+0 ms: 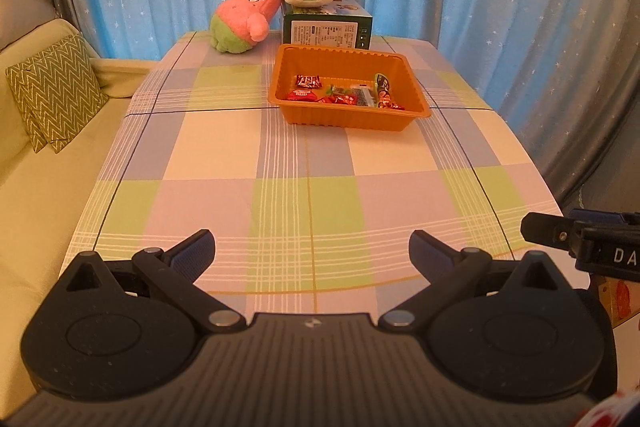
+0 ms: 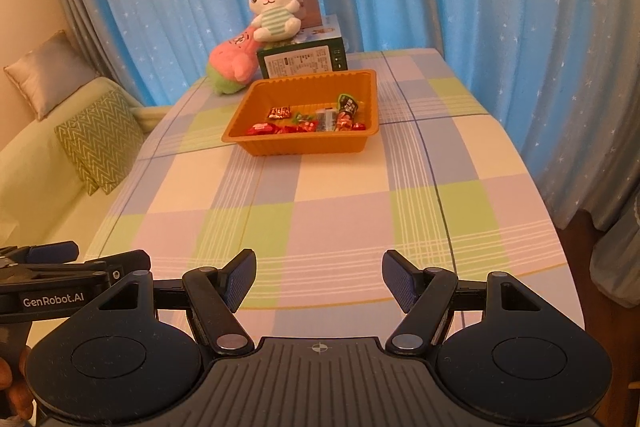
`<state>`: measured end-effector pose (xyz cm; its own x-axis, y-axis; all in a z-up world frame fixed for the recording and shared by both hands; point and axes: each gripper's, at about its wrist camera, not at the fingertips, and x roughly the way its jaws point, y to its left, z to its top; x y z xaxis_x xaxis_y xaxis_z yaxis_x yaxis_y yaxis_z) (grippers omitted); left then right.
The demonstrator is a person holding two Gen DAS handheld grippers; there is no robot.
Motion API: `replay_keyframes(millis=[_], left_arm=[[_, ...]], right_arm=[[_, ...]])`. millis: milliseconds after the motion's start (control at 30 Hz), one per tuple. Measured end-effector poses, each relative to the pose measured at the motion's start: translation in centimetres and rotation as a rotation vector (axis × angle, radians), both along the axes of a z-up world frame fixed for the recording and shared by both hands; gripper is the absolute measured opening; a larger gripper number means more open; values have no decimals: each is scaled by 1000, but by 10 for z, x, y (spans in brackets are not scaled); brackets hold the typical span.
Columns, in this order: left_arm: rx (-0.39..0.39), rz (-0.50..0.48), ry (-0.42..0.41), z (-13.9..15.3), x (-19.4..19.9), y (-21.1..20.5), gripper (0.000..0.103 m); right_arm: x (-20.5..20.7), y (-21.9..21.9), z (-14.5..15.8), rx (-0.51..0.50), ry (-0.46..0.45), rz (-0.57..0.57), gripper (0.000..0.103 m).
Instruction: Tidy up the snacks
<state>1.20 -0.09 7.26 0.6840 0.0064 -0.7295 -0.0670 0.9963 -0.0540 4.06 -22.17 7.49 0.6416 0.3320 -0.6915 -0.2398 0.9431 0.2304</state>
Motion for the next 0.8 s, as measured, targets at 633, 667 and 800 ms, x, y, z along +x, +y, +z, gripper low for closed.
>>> replay_keyframes(millis=[633,667,800], left_arm=[[4,0,-18,6,-14,-2,103],[3,-1,-20,6,-14,-2,103],[4,0,-19,6,-14,-1,103]], right_arm=[[-16,-9,4,-7,-6,-1,70],[-17,-9,4,-7,-7,-1,70],[-14,-7,4,-6,-2,2,70]])
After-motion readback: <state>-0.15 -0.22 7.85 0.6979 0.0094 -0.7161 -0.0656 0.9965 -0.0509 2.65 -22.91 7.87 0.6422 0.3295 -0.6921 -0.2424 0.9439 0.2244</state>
